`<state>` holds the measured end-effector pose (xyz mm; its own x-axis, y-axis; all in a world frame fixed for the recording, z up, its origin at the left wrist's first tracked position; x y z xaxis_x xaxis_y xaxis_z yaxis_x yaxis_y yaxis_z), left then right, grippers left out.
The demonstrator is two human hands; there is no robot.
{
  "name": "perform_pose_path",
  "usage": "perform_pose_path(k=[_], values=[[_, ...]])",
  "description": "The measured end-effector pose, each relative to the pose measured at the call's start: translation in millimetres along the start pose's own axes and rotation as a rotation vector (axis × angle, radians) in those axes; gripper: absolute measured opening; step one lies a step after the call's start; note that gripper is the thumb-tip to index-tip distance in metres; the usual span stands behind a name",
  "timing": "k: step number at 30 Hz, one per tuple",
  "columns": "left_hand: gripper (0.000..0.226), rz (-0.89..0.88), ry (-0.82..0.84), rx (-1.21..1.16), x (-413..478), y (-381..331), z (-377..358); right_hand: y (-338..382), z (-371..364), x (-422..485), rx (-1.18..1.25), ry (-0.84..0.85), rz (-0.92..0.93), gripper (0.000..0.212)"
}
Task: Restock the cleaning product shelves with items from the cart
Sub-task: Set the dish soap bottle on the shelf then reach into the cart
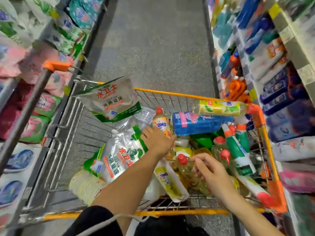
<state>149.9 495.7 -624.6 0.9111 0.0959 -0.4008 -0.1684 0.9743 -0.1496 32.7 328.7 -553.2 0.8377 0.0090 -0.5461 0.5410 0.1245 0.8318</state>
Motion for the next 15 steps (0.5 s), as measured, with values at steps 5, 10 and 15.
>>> perform_pose_path(k=[5, 10, 15], values=[[0.108, 0.061, 0.039, 0.015, 12.8, 6.6, -3.1, -4.9, 21.0, -1.3, 0.022, -0.071, -0.013, 0.021], [0.117, 0.144, 0.056, -0.033, 21.3, 6.2, -2.0, -5.9, 32.4, -6.8, -0.013, -0.093, 0.015, 0.032], [0.116, 0.233, 0.026, -0.176, 28.2, 5.6, -6.3, -5.7, 39.4, -12.3, -0.015, -0.107, 0.039, 0.029]])
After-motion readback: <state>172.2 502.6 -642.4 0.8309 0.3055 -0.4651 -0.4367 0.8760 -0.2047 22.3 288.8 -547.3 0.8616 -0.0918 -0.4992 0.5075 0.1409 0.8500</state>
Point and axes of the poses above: each hand's wrist, its own x-axis towards the middle knuckle, its own z-axis out of the back of the hand, y = z × x, the point moved 6 cm from there along x, towards the middle knuckle, and after that the axes turned 10 degrees about -z, right-handed, at the moved point
